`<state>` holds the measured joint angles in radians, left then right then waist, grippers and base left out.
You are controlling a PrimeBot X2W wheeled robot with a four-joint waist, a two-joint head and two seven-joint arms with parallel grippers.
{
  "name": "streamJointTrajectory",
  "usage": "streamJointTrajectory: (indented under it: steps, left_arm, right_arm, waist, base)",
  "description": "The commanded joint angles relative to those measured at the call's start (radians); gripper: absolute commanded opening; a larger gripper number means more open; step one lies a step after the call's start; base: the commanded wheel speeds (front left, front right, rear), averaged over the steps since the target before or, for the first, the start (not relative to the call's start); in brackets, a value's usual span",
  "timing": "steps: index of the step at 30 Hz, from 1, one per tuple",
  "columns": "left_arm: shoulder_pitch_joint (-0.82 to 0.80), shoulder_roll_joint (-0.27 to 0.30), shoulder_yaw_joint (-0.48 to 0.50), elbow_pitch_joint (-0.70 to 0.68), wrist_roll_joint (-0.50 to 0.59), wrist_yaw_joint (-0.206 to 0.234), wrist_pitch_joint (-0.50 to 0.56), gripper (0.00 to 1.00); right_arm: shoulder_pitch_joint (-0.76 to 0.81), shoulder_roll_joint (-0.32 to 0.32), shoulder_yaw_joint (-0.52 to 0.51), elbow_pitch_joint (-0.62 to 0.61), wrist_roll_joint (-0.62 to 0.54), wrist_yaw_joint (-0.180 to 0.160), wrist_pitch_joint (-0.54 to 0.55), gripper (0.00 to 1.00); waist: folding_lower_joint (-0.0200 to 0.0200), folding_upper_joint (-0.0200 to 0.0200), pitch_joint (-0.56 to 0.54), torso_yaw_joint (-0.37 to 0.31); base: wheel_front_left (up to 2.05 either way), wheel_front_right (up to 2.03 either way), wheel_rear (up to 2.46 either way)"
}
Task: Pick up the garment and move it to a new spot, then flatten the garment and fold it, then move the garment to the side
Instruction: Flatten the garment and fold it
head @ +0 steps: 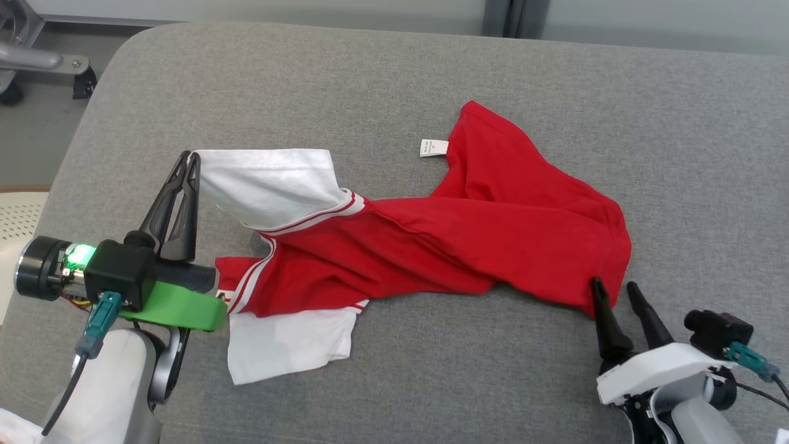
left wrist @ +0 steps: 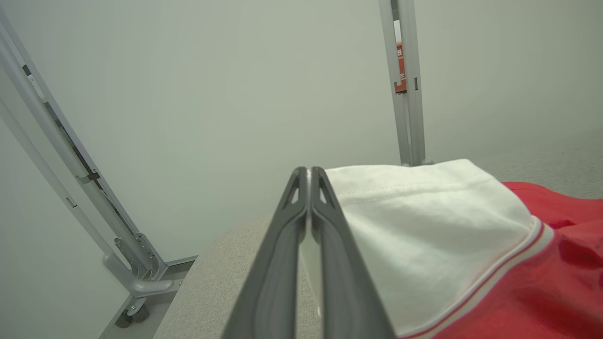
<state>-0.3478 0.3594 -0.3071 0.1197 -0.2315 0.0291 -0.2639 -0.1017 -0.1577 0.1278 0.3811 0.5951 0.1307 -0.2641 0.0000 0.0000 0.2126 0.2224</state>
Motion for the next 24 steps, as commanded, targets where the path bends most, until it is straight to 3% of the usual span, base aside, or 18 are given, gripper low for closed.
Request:
streamJointTrajectory:
  steps: [1, 2, 3, 4, 5, 8, 14, 24]
  left_arm:
    - [0.007, -0.006, 0.003, 0.001, 0.012, -0.009, 0.000, 0.00]
    - [0.001, -0.010, 0.003, 0.003, 0.016, -0.013, 0.000, 0.00]
    - [-0.008, -0.014, 0.003, 0.006, 0.021, -0.019, 0.000, 0.00]
    - [-0.014, -0.017, 0.003, 0.009, 0.025, -0.022, 0.000, 0.00]
    - [-0.021, -0.021, 0.003, 0.011, 0.030, -0.028, 0.000, 0.00]
    - [-0.029, -0.030, 0.012, 0.010, 0.037, -0.037, 0.000, 0.00]
    - [-0.002, -0.033, 0.038, -0.045, 0.049, -0.069, 0.000, 0.00]
    - [0.124, 0.003, 0.138, -0.353, 0.042, -0.098, 0.000, 0.00]
  right_arm:
    - [-0.032, -0.016, 0.029, 0.036, 0.030, 0.000, 0.005, 1.00]
    - [-0.056, -0.031, 0.049, 0.055, 0.045, 0.000, 0.003, 1.00]
    - [-0.081, -0.044, 0.071, 0.077, 0.067, 0.000, 0.003, 0.91]
    - [-0.096, -0.050, 0.086, 0.091, 0.086, 0.000, 0.003, 0.14]
    - [-0.111, -0.063, 0.101, 0.105, 0.103, 0.000, 0.002, 0.00]
    - [-0.137, -0.091, 0.125, 0.113, 0.150, 0.000, 0.000, 0.00]
    - [-0.096, -0.124, 0.064, -0.014, 0.182, 0.000, -0.001, 0.00]
    - [0.189, -0.186, -0.126, -0.459, 0.135, 0.000, -0.001, 0.00]
  waist:
    - [0.0000, 0.0000, 0.007, 0.006]
    - [0.0000, 0.0000, 0.010, 0.009]
    - [0.0000, 0.0000, 0.012, 0.013]
    - [0.0000, 0.0000, 0.014, 0.015]
    - [0.0000, 0.0000, 0.014, 0.017]
    - [0.0000, 0.0000, 0.011, 0.013]
    - [0.0000, 0.0000, -0.016, -0.024]
    - [0.0000, 0.0000, -0.061, -0.133]
  base:
    - [0.00, 0.00, 0.00]
    - [0.00, 0.00, 0.00]
    - [0.00, 0.00, 0.00]
    - [0.00, 0.00, 0.00]
    - [0.00, 0.00, 0.00]
    - [0.00, 0.00, 0.00]
    - [0.00, 0.00, 0.00]
    - [0.00, 0.00, 0.00]
